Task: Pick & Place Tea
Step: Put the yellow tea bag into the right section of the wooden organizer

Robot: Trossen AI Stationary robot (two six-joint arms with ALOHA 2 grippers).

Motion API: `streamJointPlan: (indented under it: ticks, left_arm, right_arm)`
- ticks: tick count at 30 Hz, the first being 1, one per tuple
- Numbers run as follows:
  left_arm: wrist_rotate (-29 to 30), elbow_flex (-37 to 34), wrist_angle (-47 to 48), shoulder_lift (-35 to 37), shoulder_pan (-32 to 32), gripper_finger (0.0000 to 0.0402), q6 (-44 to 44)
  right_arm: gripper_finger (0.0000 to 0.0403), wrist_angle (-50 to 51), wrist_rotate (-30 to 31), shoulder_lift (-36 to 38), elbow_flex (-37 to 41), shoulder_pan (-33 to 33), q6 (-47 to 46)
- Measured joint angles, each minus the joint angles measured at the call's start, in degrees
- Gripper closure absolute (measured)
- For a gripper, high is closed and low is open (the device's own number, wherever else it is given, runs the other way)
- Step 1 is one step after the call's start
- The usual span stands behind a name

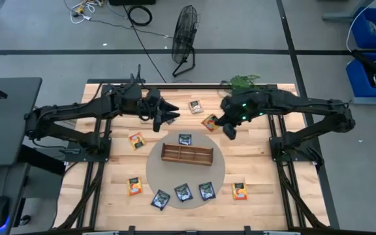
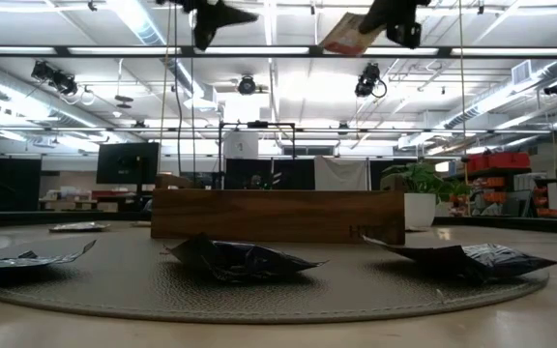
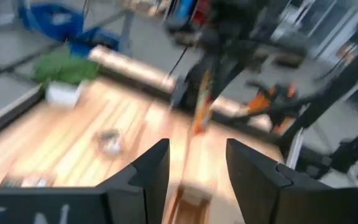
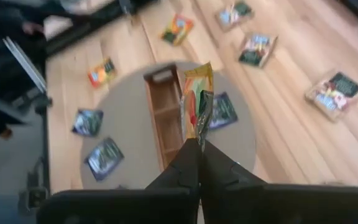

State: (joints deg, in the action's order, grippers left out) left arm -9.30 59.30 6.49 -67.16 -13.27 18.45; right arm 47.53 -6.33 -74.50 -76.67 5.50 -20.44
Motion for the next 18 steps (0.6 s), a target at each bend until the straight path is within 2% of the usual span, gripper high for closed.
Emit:
streamJointPlan:
  ticks: [2, 13, 18]
  left_arm:
    - [0.00, 0.16, 0.06, 0.32, -0.41, 0.0244, -0.62]
    - [-0.01, 0.08, 13.31, 5.41, -1.36, 0.0248, -1.28]
    - [0.00, 0.09, 12.91, 5.38, -1.36, 0.0248, -1.72]
  right_arm:
    - [0.0402, 0.31, 0.07, -2.59, -0.72, -1.12, 0.58]
    - [0.0403, 1.75, 1.48, -15.38, -1.37, -6.01, 1.03]
    - [0.0403, 1.81, 1.86, -19.46, -1.37, -7.99, 4.79]
